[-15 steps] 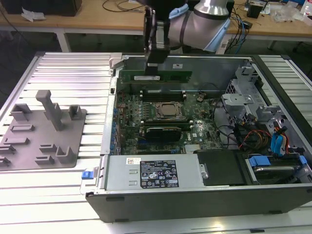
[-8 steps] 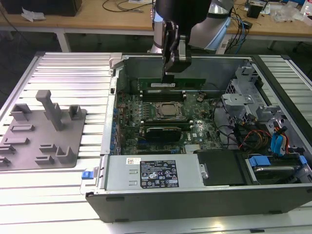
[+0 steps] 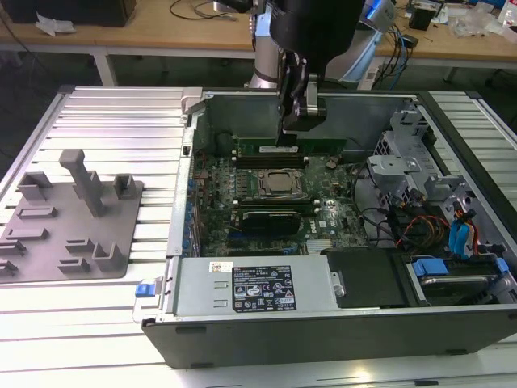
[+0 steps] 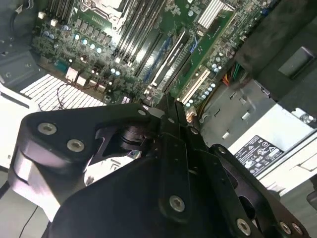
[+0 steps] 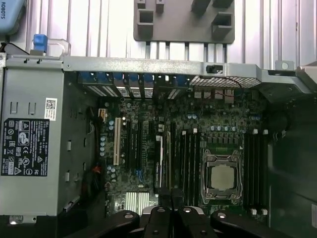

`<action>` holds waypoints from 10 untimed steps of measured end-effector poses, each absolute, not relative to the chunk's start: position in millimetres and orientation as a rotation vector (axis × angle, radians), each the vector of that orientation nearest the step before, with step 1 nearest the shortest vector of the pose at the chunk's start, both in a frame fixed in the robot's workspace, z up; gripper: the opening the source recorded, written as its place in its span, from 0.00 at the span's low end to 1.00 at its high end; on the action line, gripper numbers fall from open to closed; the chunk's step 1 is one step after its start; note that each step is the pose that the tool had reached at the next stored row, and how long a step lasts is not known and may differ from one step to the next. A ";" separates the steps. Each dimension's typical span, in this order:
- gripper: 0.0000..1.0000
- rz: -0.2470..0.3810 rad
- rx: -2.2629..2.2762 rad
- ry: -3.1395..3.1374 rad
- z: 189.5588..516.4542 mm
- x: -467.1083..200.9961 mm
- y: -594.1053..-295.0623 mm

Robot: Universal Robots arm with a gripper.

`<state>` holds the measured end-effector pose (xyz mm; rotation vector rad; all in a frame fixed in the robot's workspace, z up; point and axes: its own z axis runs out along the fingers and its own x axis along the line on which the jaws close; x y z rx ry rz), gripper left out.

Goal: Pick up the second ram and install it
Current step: 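Pick up the second ram and move it above second insertion slot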

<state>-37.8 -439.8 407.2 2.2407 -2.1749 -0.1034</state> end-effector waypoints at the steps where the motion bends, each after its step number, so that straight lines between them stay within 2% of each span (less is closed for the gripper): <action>1: 0.09 -0.104 2.241 -2.175 406.2 -37.1 -439.7; 10: 0.09 -0.104 2.240 -2.175 388.7 -31.3 -424.8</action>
